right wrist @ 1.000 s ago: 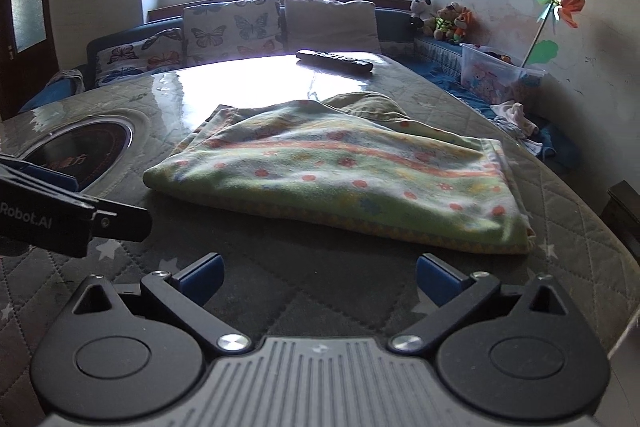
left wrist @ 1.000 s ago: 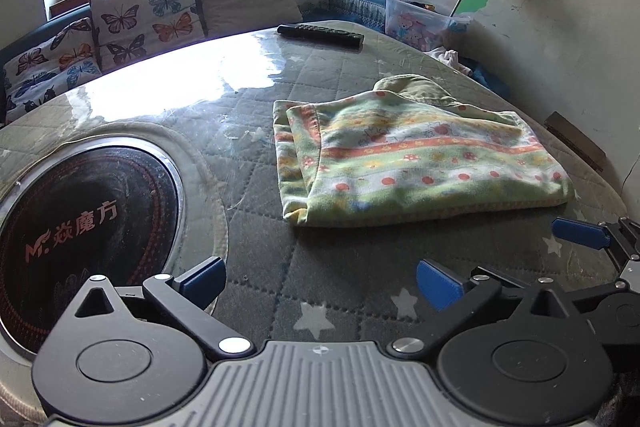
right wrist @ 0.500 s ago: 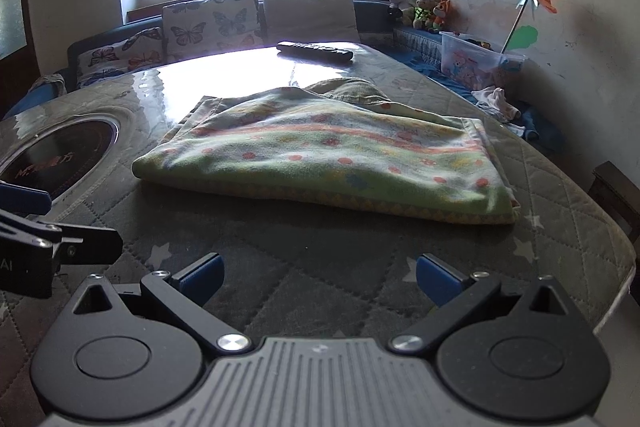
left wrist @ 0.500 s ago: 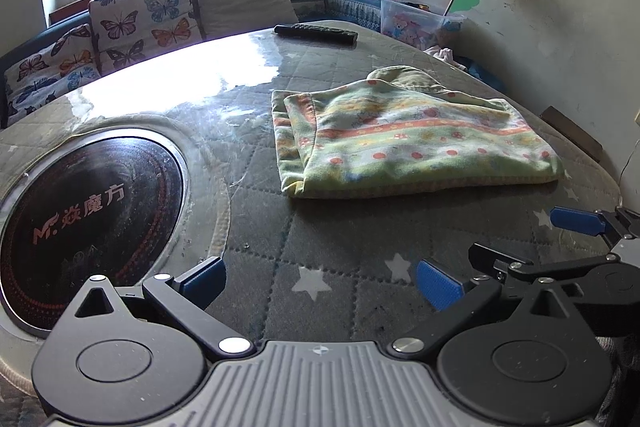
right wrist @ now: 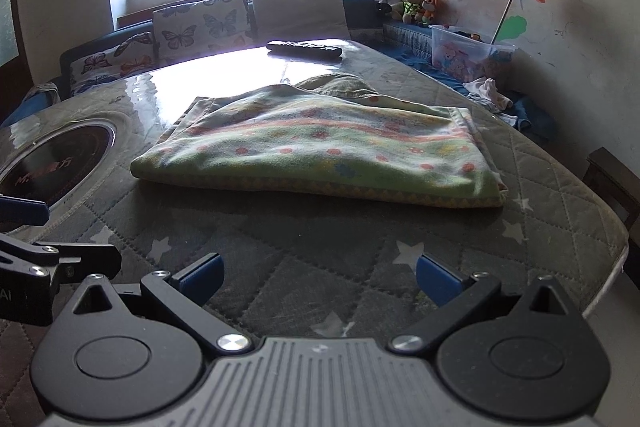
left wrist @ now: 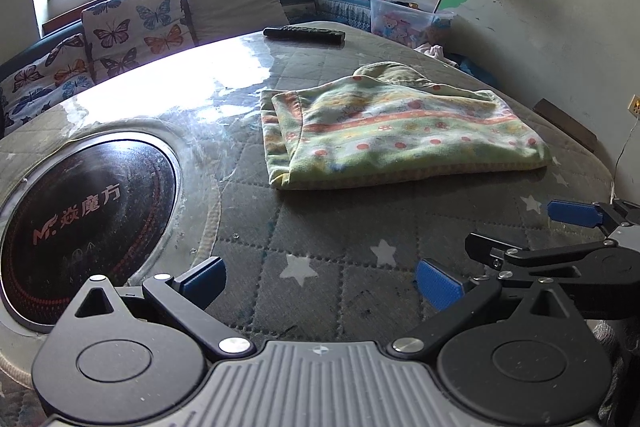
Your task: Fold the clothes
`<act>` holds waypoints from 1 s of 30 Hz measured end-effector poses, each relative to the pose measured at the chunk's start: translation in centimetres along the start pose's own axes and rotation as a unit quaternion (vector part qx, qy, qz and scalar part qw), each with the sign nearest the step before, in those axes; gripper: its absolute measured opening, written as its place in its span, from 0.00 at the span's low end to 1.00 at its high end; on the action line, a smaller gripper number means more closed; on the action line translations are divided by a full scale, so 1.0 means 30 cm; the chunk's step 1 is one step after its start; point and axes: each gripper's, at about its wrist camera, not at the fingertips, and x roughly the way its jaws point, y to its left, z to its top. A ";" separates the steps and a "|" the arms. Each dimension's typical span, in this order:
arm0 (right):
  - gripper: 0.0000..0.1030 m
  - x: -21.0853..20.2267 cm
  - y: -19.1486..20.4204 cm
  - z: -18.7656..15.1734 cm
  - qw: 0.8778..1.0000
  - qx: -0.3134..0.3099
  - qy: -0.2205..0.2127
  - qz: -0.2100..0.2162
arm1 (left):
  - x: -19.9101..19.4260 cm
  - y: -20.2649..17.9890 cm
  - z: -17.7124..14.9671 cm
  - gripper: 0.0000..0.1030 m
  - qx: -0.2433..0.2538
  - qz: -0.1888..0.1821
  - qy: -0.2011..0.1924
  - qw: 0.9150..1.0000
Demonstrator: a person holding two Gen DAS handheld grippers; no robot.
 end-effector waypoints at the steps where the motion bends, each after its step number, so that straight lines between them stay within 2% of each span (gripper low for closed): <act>1: 1.00 -0.001 -0.001 0.000 1.000 0.001 0.000 0.000 | 0.000 -0.003 -0.001 1.00 0.002 0.000 0.000 1.000; 30: 1.00 -0.014 -0.011 0.000 1.000 0.013 -0.004 -0.005 | 0.000 -0.036 0.003 1.00 0.015 -0.002 -0.002 1.000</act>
